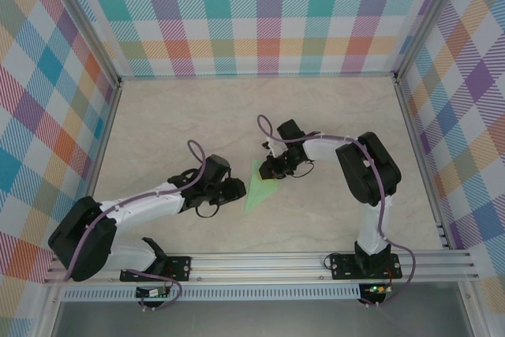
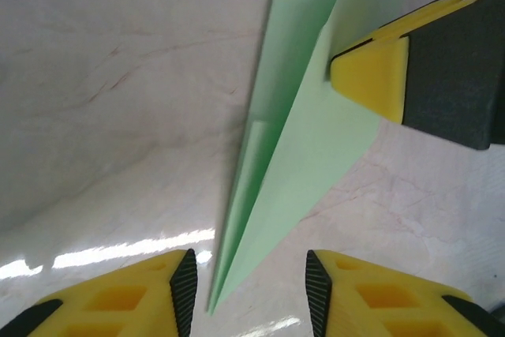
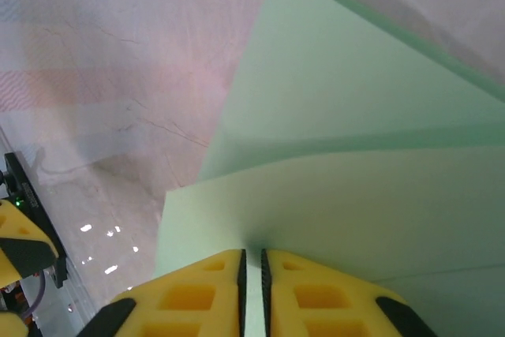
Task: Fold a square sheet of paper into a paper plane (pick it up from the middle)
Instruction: Fourth fold the wing at the center of the table, then turn over the paper at the center of the table.
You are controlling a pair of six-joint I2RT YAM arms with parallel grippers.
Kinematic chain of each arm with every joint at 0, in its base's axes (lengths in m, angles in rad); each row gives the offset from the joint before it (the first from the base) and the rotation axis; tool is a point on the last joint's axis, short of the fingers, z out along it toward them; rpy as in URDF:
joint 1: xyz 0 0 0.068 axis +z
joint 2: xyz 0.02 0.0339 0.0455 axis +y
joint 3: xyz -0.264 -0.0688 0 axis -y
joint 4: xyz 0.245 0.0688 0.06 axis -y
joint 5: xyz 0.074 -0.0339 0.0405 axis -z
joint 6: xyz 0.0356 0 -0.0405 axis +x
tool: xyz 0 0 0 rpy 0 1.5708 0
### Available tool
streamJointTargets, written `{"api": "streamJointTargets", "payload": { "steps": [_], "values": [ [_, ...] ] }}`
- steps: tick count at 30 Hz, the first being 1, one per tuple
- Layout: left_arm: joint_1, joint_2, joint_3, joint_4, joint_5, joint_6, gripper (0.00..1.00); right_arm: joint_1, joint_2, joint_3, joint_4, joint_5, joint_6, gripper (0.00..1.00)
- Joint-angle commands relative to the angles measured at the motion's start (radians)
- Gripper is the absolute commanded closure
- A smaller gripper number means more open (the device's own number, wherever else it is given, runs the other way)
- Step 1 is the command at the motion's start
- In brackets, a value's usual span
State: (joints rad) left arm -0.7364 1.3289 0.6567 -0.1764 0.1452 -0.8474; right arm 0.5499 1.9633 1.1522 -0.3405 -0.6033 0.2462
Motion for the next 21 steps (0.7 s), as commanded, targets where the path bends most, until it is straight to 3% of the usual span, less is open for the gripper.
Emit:
{"api": "streamJointTargets", "payload": {
  "steps": [1, 7, 13, 21],
  "values": [
    [0.015, 0.076, 0.075, 0.019, 0.035, 0.068, 0.56, -0.004, -0.081, 0.040, -0.055, 0.038, 0.011, 0.81],
    [0.039, 0.203, 0.150, 0.012, 0.063, 0.117, 0.55, -0.040, -0.175, -0.041, -0.078, 0.226, 0.252, 0.75],
    [0.048, 0.279, 0.215, -0.041, 0.060, 0.177, 0.57, -0.044, -0.278, -0.217, 0.032, 0.205, 0.445, 0.66],
    [0.057, 0.343, 0.231, -0.021, 0.089, 0.189, 0.60, -0.039, -0.270, -0.279, 0.092, 0.149, 0.521, 0.62]
  ]
}}
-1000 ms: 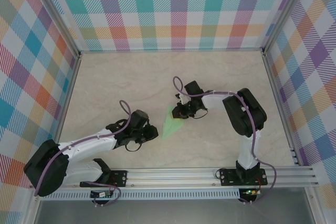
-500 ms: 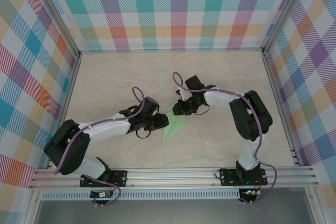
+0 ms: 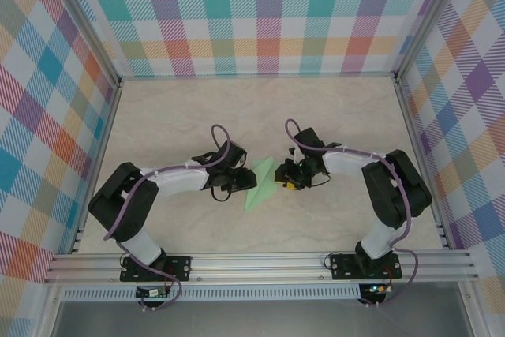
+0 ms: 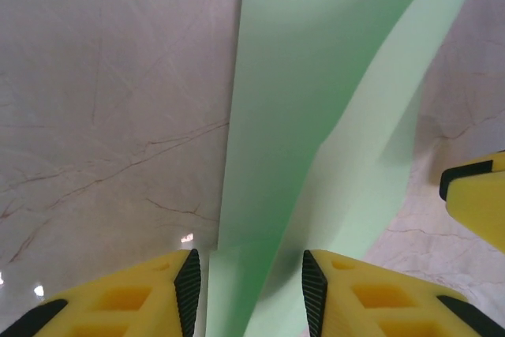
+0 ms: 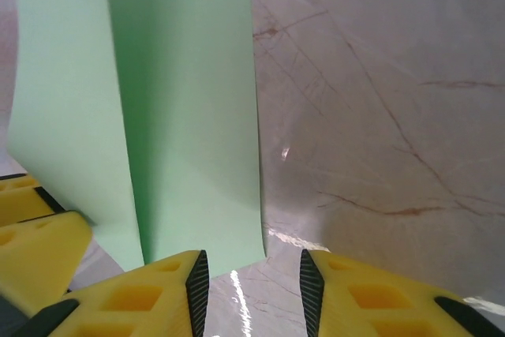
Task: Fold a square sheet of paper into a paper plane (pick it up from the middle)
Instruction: Turn over the paper at the center of the table.
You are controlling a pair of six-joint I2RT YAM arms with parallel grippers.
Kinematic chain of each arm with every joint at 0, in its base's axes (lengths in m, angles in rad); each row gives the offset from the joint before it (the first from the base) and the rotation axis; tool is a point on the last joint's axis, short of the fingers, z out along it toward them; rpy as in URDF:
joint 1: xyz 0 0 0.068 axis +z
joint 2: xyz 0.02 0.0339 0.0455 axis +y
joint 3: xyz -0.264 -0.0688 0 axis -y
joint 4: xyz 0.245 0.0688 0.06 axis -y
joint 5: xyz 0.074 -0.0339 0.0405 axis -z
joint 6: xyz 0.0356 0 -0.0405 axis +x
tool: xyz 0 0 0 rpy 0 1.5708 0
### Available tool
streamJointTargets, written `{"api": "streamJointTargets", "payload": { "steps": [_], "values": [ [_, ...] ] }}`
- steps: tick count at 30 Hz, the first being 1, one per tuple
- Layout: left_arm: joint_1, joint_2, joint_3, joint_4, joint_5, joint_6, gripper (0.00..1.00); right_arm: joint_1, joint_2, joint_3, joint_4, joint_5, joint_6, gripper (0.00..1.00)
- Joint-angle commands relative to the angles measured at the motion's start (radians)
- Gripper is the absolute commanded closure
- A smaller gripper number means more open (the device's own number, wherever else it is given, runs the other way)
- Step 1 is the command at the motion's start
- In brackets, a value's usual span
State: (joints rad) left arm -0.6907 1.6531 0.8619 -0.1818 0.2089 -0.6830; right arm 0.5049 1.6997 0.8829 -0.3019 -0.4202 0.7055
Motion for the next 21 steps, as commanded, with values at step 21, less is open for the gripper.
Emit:
{"api": "streamJointTargets", "payload": {
  "steps": [21],
  "values": [
    [0.013, 0.086, 0.051, -0.038, 0.033, 0.036, 0.65, 0.026, 0.093, -0.025, 0.117, -0.098, 0.120, 0.63]
  ]
}}
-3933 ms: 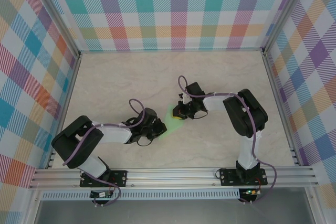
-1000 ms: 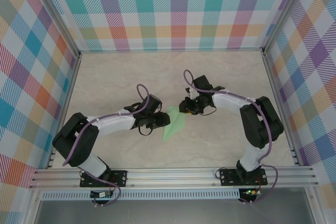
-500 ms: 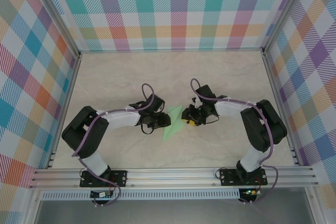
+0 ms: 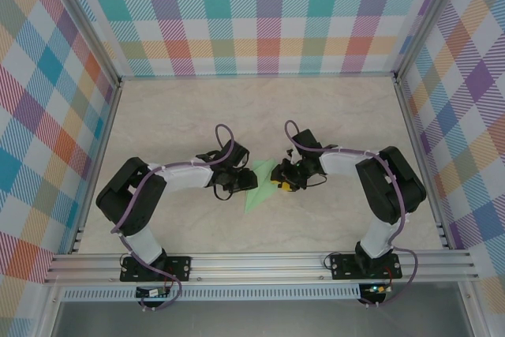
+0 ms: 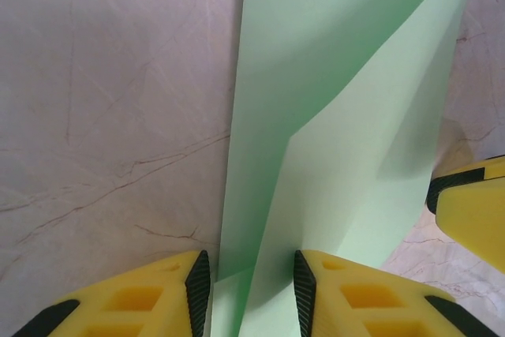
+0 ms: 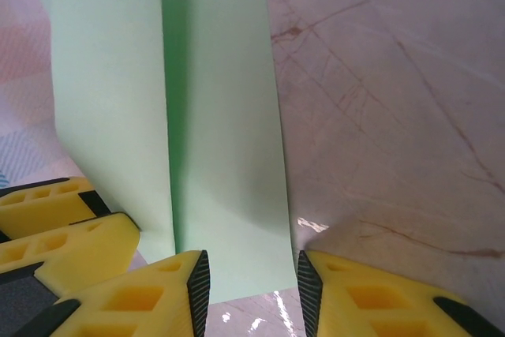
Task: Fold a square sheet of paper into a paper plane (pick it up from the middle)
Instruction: Turn over the paper at the center of the table.
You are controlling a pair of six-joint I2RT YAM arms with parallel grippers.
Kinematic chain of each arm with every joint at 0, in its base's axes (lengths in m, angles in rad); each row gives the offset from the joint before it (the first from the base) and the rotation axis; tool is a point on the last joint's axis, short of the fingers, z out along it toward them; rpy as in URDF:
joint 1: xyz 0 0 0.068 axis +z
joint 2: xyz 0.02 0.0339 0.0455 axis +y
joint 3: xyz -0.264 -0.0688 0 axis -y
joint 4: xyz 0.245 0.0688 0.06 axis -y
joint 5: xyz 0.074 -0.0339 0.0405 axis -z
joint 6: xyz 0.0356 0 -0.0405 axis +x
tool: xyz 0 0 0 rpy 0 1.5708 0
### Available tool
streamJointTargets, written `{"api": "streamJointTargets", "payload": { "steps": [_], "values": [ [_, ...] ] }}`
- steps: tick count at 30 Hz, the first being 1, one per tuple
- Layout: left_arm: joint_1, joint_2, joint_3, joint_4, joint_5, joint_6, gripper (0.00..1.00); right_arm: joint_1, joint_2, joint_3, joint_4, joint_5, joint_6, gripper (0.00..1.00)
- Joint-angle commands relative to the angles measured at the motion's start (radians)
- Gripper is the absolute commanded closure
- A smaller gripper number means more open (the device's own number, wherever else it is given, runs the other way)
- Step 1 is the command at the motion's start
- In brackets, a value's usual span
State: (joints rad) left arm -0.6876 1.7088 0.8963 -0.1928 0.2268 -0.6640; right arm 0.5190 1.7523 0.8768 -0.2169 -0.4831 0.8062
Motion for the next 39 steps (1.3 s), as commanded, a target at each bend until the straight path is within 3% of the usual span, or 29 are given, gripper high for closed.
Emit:
{"api": "streamJointTargets", "payload": {
  "steps": [1, 22, 39],
  "values": [
    [0.010, 0.036, 0.016, -0.025, 0.018, 0.017, 0.66, 0.012, 0.042, -0.018, 0.034, -0.038, 0.023, 0.63],
    [0.010, 0.060, 0.017, -0.020, 0.025, 0.015, 0.72, 0.033, 0.050, 0.065, 0.017, -0.049, 0.032, 0.63],
    [0.060, 0.024, -0.053, 0.047, 0.043, -0.038, 0.73, 0.027, 0.071, 0.115, 0.054, -0.034, 0.030, 0.55]
  ]
}}
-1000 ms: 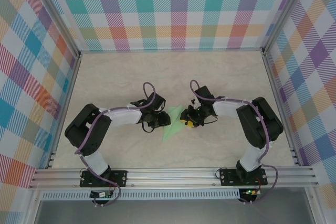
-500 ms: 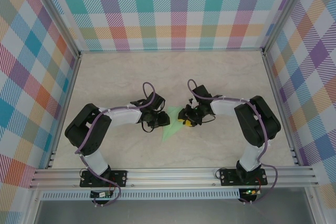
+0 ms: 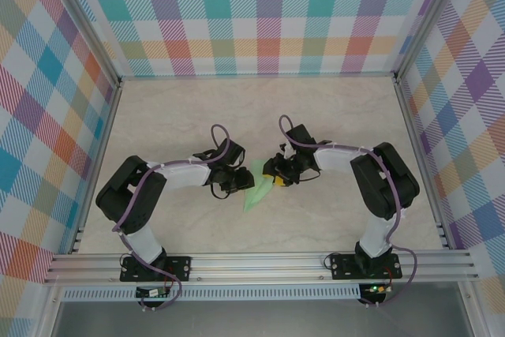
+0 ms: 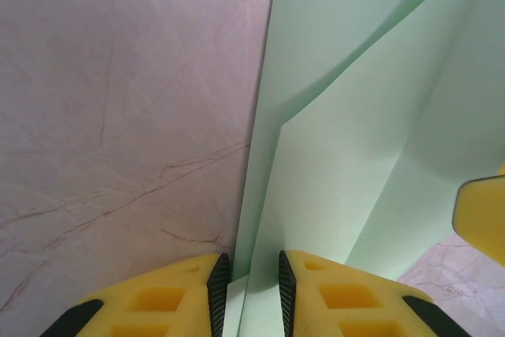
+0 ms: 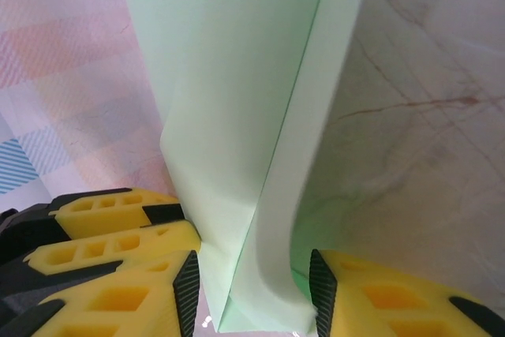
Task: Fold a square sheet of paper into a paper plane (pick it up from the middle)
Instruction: Turn over the paper at the center of the table.
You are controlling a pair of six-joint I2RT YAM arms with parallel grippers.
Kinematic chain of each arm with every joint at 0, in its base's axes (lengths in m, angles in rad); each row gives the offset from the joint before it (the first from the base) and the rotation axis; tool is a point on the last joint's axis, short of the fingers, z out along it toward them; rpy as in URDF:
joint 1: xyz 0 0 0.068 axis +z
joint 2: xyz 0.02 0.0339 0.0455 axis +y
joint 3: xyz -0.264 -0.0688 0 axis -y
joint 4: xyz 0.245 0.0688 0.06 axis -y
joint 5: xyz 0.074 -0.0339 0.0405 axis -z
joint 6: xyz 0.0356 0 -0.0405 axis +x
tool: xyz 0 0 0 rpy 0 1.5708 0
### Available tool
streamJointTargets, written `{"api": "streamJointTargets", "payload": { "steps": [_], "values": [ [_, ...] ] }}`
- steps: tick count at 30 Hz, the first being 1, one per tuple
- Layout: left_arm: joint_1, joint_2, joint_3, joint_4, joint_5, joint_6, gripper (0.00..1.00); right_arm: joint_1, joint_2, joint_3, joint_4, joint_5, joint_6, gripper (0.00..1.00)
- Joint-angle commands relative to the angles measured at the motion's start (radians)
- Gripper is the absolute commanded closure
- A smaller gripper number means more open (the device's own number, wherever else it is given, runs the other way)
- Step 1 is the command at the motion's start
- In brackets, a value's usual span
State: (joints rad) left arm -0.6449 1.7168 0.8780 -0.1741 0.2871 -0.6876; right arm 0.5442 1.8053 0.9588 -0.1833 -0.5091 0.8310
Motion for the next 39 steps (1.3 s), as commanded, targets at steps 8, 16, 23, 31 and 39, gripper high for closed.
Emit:
{"api": "streamJointTargets", "payload": {
  "steps": [8, 16, 23, 31, 39],
  "values": [
    [0.037, 0.015, -0.071, 0.062, -0.013, -0.039, 0.74, -0.010, 0.027, 0.055, -0.026, 0.025, -0.012, 0.54],
    [0.039, 0.020, -0.073, 0.062, -0.014, -0.039, 0.75, -0.010, -0.037, -0.004, -0.017, -0.014, -0.030, 0.56],
    [0.040, 0.012, -0.081, 0.065, -0.012, -0.038, 0.75, -0.010, 0.006, 0.009, -0.001, -0.081, -0.022, 0.55],
    [0.042, 0.005, -0.086, 0.076, -0.008, -0.047, 0.75, -0.008, -0.009, -0.065, 0.061, -0.123, 0.015, 0.54],
    [0.045, 0.008, -0.085, 0.079, -0.002, -0.047, 0.76, -0.004, -0.011, -0.077, 0.162, -0.128, 0.087, 0.54]
  ]
}}
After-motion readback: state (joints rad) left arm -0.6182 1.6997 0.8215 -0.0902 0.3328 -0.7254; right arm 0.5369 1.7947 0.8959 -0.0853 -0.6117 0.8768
